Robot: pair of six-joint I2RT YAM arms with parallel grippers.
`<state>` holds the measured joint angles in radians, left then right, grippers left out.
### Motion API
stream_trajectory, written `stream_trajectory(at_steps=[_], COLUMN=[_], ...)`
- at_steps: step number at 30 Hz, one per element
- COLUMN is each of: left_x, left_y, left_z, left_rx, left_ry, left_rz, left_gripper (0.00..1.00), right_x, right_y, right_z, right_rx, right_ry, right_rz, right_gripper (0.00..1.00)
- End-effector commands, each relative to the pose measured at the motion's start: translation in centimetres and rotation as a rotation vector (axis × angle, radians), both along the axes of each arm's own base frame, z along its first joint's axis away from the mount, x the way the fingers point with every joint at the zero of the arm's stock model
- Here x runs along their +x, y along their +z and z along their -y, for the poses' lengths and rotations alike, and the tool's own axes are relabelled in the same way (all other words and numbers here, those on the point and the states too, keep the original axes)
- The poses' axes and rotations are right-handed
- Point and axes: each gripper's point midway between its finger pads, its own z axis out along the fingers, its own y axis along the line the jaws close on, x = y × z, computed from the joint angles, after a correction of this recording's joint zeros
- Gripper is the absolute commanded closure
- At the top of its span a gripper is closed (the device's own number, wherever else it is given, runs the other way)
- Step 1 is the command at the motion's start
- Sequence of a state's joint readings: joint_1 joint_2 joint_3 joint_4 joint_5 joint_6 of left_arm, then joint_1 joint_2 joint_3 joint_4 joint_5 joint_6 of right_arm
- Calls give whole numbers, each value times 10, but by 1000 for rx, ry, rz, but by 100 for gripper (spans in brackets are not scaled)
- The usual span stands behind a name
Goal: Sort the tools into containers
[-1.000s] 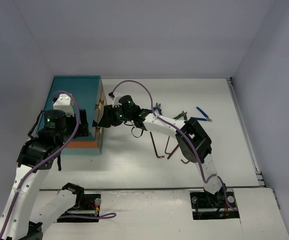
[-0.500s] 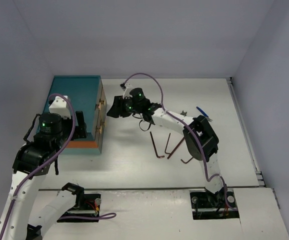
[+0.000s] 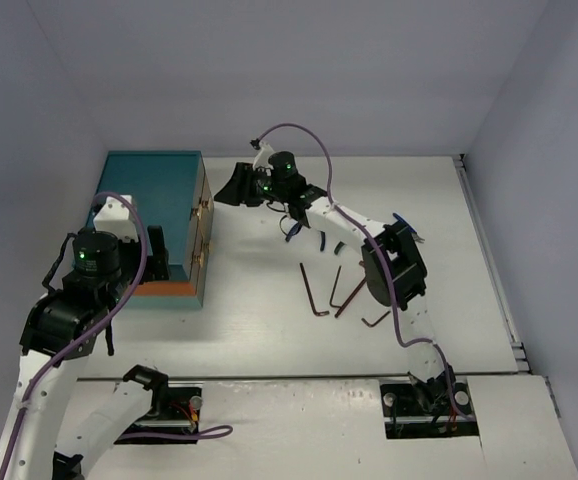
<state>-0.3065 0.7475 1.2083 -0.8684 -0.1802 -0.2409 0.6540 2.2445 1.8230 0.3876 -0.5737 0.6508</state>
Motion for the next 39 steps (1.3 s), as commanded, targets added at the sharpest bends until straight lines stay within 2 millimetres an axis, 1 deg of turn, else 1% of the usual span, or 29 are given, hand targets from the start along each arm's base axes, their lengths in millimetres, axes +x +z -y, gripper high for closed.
stream_trajectory(at_steps=[1, 4, 6, 8, 9, 11, 15, 17, 18, 21, 27, 32, 37, 38, 39], left_x=[2, 1, 1, 1, 1, 1, 1, 1, 1, 0, 0, 1, 1, 1, 0], left_y=[21, 21, 21, 21, 21, 20, 18, 18, 18, 18, 17, 17, 17, 16, 17], left_z=[-4, -5, -5, -5, -5, -5, -6, -6, -6, -7, -8, -7, -7, -7, -7], left_rx=[9, 7, 6, 5, 3, 3, 7, 7, 9, 14, 22, 24, 29, 28, 28], left_ry=[10, 11, 13, 16, 17, 20, 23, 21, 21, 23, 22, 17, 17, 16, 14], left_rz=[67, 64, 63, 63, 61, 59, 53, 54, 53, 50, 46, 42, 44, 43, 44], left_gripper=[19, 19, 19, 19, 19, 19, 19, 19, 19, 19, 19, 19, 19, 19, 19], right_x=[7, 14, 16, 19, 18, 19, 20, 20, 20, 19, 21, 23, 20, 19, 18], right_y=[34, 33, 36, 34, 39, 38, 29, 31, 27, 25, 24, 25, 27, 29, 33], right_z=[-19, -24, -27, -32, -34, -38, -42, -45, -46, -47, -48, -49, -48, -47, -45], right_rx=[129, 162, 190, 228, 253, 293, 354, 386, 394, 419, 443, 461, 472, 471, 469], right_ry=[62, 64, 76, 86, 99, 109, 126, 139, 141, 149, 149, 152, 166, 166, 163], right_rz=[32, 21, 22, -6, 2, -19, -67, -77, -86, -101, -100, -97, -98, -93, -80], right_gripper=[49, 47, 47, 46, 46, 46, 45, 45, 45, 45, 50, 60, 86, 94, 100])
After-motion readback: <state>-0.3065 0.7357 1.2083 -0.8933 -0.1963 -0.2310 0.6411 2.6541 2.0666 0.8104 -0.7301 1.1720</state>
